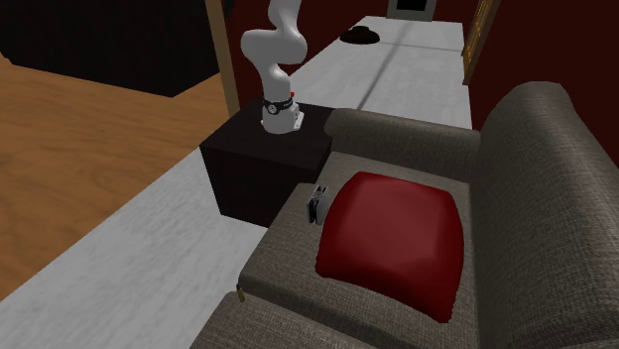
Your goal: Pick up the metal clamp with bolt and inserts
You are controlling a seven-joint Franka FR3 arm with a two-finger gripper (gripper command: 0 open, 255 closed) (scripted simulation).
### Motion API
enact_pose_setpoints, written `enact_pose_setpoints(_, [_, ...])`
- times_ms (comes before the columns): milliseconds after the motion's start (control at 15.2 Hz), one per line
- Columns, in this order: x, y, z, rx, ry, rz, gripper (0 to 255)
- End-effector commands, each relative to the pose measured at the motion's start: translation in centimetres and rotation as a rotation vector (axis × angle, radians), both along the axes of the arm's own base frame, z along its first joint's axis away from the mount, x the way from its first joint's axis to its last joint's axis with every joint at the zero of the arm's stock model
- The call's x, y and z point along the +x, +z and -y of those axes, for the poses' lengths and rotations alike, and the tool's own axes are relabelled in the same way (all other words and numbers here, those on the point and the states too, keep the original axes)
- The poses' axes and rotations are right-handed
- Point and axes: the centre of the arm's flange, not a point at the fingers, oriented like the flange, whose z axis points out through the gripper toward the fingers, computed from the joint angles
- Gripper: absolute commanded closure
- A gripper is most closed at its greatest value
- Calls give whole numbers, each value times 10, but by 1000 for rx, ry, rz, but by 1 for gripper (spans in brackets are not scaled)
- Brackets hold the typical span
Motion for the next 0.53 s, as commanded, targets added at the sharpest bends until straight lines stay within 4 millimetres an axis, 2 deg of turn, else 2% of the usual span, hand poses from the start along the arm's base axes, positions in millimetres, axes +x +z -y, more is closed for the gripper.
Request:
enact_pose_setpoints(0, [0, 0, 0, 0, 0, 0, 0])
enact_pose_setpoints(462, [17, -74, -52, 11, -25, -22, 0])
